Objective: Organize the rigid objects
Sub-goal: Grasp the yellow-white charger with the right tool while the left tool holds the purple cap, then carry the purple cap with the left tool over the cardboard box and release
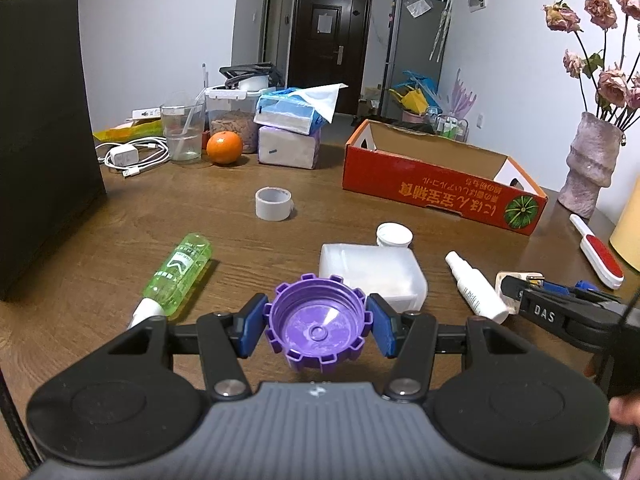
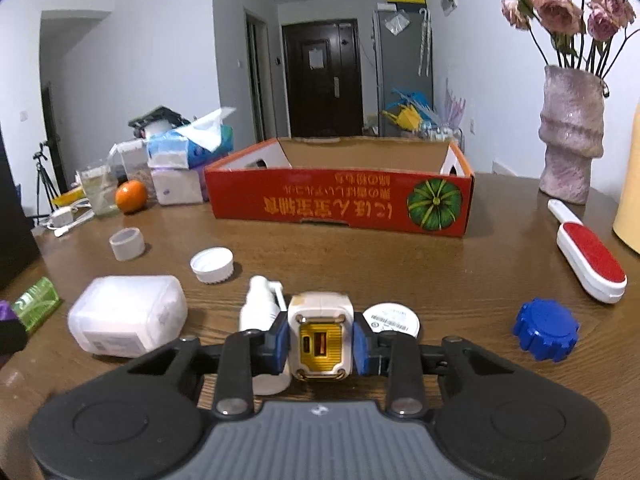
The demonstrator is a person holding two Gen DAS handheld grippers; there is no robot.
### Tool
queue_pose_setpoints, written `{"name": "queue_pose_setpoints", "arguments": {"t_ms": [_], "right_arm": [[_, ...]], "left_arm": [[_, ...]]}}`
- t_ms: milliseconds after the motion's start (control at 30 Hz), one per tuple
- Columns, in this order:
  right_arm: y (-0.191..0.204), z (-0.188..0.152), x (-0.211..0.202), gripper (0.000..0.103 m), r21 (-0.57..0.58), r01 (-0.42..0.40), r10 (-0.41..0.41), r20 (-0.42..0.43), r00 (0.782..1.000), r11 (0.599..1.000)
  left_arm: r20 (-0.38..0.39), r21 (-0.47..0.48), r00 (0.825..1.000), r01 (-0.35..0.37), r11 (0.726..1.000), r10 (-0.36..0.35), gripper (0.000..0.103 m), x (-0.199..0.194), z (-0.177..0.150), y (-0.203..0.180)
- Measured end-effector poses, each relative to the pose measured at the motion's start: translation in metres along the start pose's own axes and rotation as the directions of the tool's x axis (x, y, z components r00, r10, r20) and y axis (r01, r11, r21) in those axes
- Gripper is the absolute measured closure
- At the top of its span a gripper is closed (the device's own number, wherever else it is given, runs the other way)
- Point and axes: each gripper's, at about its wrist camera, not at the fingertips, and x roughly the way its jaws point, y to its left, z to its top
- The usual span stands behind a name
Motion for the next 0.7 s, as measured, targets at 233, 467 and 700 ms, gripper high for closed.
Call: {"name": "queue_pose_setpoints", "arguments": {"t_ms": [233, 467, 700], "right_arm": [[-0.005, 0.001, -0.015, 0.072, 0.013, -0.013, 0.013, 0.043, 0.999, 1.000], [-0.011, 0.008, -0.032, 0.072, 0.041, -0.029, 0.024, 0.104, 0.994, 0.999], [-0.017, 0.017, -0.035, 0.072, 0.045, -0.038, 0.031, 0.143, 0.989, 0.998]], "left_arm": [[0.028, -0.001, 0.999, 0.017, 1.000, -0.017, 0.048, -0.006, 0.009, -0.012], [0.050, 0.005, 0.998, 0.033, 0.999, -0.033, 0.048, -0.008, 0.022, -0.029], [0.085, 0.000, 0.994, 0.066, 0.998, -0.066, 0.048, 0.000, 0.040, -0.048]]}}
